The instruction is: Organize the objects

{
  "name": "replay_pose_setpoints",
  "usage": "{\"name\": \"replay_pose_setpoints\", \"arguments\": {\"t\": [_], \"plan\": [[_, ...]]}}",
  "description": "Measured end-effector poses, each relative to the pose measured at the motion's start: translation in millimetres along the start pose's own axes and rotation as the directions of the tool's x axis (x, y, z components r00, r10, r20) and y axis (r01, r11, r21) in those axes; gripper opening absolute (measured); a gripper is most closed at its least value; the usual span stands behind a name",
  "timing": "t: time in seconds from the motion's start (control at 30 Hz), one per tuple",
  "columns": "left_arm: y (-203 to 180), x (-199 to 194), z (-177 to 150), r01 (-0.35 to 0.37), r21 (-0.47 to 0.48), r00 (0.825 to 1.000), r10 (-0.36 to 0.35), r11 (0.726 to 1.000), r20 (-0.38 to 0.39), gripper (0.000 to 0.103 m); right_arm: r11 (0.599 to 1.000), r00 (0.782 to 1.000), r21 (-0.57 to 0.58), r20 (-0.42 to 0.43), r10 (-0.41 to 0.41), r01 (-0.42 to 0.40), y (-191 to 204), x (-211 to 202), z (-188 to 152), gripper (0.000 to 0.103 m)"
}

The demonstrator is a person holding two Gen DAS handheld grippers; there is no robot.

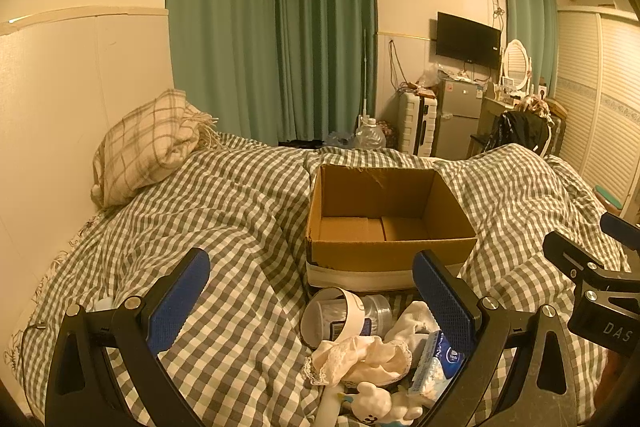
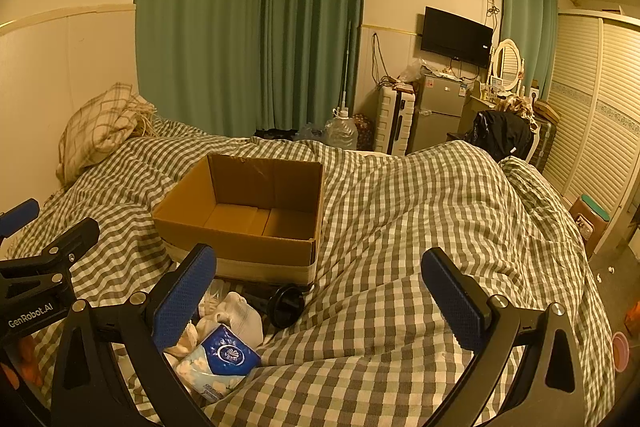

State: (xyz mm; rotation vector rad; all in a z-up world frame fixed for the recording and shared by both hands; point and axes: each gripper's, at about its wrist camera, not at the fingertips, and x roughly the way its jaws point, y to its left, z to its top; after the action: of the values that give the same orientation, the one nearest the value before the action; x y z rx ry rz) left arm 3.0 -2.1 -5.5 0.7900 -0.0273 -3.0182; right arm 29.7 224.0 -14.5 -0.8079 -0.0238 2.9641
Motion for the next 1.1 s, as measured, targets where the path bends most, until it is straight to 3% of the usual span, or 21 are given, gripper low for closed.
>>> {"name": "replay_pose_setpoints", "arguments": {"t": [1.1], "plan": [[2.9, 0.6, -0.3, 0.002, -0.001, 1.0, -0.002, 1.0, 0.002, 0.103, 0.999, 1.0, -0.035, -0.016, 0.012, -0.013, 9.6, 2.2, -2.4, 0.103]]}}
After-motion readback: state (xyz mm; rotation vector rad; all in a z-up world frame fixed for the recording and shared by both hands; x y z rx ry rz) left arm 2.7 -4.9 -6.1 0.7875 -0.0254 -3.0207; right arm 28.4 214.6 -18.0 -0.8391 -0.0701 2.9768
